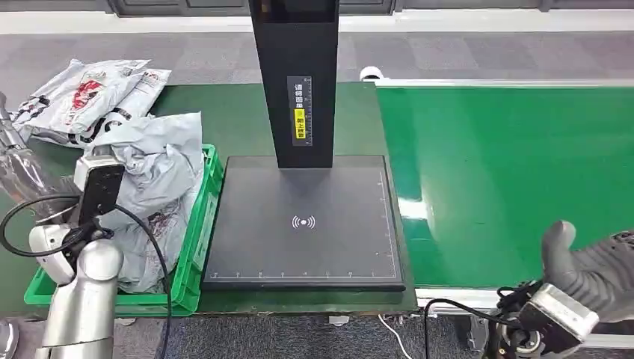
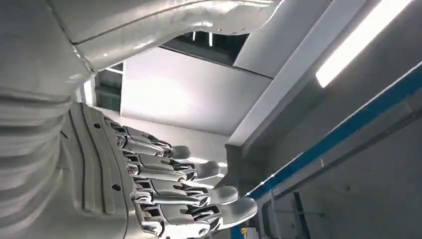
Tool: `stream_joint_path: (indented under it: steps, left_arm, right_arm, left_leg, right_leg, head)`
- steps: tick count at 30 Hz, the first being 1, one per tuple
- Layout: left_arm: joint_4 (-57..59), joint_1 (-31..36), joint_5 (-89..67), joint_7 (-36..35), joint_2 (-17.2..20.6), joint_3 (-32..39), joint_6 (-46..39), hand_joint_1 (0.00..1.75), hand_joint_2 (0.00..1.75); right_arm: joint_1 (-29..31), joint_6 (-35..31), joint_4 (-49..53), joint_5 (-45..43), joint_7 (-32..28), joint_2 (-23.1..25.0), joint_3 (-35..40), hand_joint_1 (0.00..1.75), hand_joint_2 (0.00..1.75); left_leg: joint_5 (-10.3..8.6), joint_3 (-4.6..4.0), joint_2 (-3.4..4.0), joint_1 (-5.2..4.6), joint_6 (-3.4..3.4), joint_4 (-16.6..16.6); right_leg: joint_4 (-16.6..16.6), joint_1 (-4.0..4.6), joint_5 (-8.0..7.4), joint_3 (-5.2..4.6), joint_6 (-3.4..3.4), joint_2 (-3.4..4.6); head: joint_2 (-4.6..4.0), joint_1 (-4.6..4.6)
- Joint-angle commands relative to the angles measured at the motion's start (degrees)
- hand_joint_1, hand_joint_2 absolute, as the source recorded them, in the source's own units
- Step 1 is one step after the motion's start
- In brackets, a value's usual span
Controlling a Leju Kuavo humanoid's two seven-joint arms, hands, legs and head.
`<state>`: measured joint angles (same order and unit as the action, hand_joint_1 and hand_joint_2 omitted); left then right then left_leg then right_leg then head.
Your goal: Moved the parcel from conveyor to table for the left to box.
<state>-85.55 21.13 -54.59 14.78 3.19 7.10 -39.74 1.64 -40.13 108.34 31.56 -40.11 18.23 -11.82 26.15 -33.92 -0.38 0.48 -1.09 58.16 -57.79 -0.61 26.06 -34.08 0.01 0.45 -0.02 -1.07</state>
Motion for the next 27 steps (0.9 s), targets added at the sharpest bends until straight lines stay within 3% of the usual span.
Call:
stream_joint_path:
  steps: [1, 7, 23, 25, 27]
  left_arm:
    - [-2.39, 9.37, 6.0, 8.89, -6.54, 2.07, -0.26, 0.0, 1.75]
    - [-1.62, 12.26, 6.93, 10.76, -7.82, 2.3, -0.26, 0.0, 1.75]
    - [-0.36, 12.28, 8.33, 11.0, -7.63, 1.2, -0.26, 0.0, 1.75]
    - [0.19, 11.83, 9.74, 10.86, -8.46, -0.78, 0.23, 0.0, 1.75]
    - [0.97, 11.1, 18.89, 7.92, -6.49, -6.62, 5.78, 0.0, 1.75]
  right_arm:
    - [3.92, 0.13, -6.28, -0.34, 0.11, 1.77, -0.38, 0.0, 1.75]
    - [4.22, 0.13, -6.85, -0.52, 0.11, 1.77, 0.16, 0.0, 1.75]
    - [3.62, 0.13, -5.94, -0.62, 0.11, 1.77, 0.23, 0.0, 1.75]
    - [3.31, 0.13, -6.34, -0.66, 0.11, 1.77, 0.92, 0.0, 1.75]
    - [2.93, 0.13, -7.09, -0.65, 0.11, 1.67, 2.0, 0.0, 1.75]
  left_leg:
    - [0.0, -0.08, -0.06, 0.07, 0.04, 0.09]
    - [-0.01, -0.02, -0.05, 0.04, 0.01, 0.04]
    - [-0.04, 0.04, -0.05, 0.01, -0.02, 0.0]
    - [-0.04, 0.05, -0.03, 0.02, -0.02, -0.01]
    - [-0.06, 0.07, -0.07, 0.01, -0.01, -0.04]
  right_leg:
    - [0.0, 0.08, -0.01, 0.0, 0.01, -0.12]
    - [-0.01, 0.04, -0.03, 0.06, -0.01, -0.11]
    - [0.01, 0.03, -0.03, 0.1, -0.01, -0.09]
    - [0.02, 0.03, -0.03, 0.11, -0.01, -0.09]
    - [0.05, 0.03, -0.04, 0.15, -0.02, -0.13]
  head:
    - [0.02, 0.0]
    - [0.02, 0.0]
    - [0.02, 0.0]
    - [0.02, 0.0]
    - [0.0, 0.0]
